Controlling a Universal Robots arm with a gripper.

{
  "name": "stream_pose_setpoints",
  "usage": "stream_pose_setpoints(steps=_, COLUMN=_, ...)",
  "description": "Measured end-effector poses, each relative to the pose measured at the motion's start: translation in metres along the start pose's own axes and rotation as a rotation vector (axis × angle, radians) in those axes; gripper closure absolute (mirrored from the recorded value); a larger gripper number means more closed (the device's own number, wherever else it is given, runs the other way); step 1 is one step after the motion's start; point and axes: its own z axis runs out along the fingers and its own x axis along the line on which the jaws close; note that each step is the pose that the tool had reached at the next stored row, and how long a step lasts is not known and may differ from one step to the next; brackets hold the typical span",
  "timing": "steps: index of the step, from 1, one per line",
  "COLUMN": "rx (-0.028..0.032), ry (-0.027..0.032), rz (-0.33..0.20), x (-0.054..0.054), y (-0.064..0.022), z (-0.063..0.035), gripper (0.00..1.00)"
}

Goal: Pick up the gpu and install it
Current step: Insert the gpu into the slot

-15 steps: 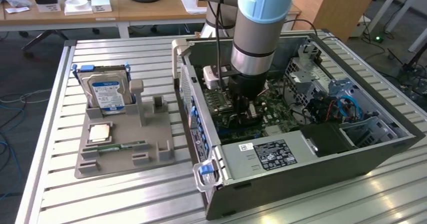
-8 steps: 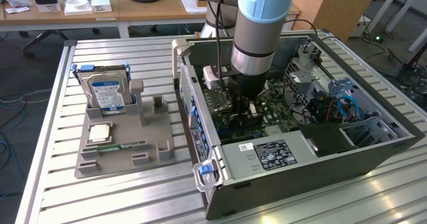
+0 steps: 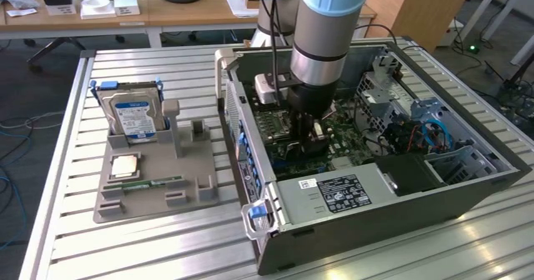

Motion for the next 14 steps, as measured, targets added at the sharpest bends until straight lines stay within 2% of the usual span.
stream_pose_setpoints(steps=14, rx=0.0000, ry=0.0000, rz=0.000, x=-0.002, y=-0.0023, z=-0.0382, gripper=0.49)
